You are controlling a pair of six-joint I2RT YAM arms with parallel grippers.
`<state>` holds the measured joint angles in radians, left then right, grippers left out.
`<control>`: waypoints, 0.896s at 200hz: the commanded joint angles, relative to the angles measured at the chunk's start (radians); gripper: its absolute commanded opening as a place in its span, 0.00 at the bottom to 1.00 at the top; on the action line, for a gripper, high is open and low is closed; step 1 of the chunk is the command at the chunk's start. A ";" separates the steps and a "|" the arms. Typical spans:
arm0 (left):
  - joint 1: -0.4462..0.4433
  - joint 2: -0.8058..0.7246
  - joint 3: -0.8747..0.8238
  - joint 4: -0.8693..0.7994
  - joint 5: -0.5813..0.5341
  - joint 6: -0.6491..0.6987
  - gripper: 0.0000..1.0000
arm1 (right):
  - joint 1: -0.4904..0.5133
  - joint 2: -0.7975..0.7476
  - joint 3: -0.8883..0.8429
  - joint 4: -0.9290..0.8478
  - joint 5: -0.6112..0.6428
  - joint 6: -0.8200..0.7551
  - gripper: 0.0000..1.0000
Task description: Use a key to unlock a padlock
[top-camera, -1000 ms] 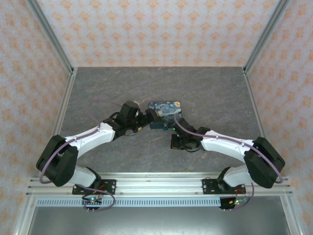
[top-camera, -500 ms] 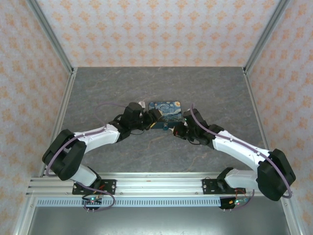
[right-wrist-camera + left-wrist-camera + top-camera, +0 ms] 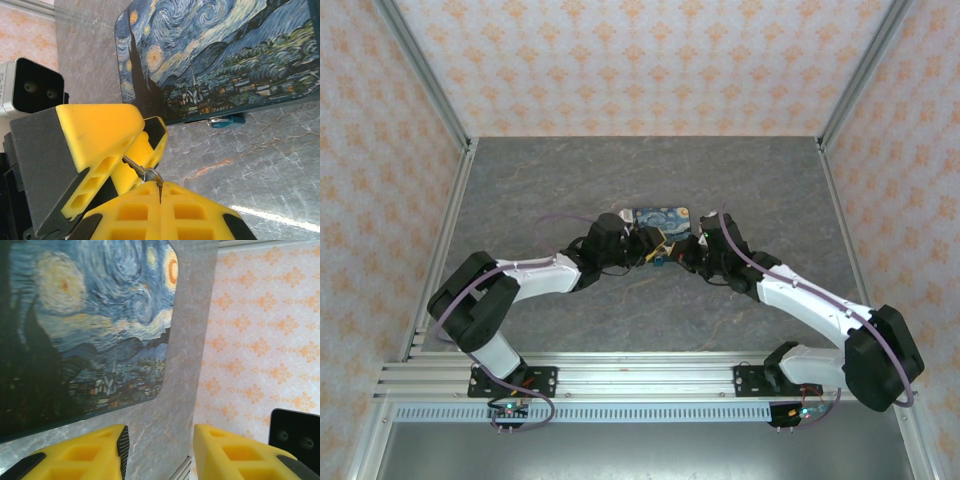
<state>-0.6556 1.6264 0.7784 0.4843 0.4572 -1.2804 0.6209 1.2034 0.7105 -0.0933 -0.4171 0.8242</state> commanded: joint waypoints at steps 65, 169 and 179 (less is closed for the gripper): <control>-0.013 0.022 0.041 0.062 -0.023 -0.024 0.27 | -0.006 0.005 0.001 0.050 -0.011 0.023 0.00; -0.014 0.021 0.044 0.041 -0.030 -0.013 0.00 | -0.007 0.011 -0.021 0.061 -0.021 0.026 0.00; -0.013 0.021 0.046 0.037 -0.031 -0.009 0.00 | -0.007 0.012 -0.019 0.066 -0.026 0.027 0.00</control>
<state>-0.6613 1.6413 0.7959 0.5133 0.4484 -1.3090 0.6209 1.2110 0.6971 -0.0654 -0.4316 0.8391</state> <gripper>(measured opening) 0.048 0.042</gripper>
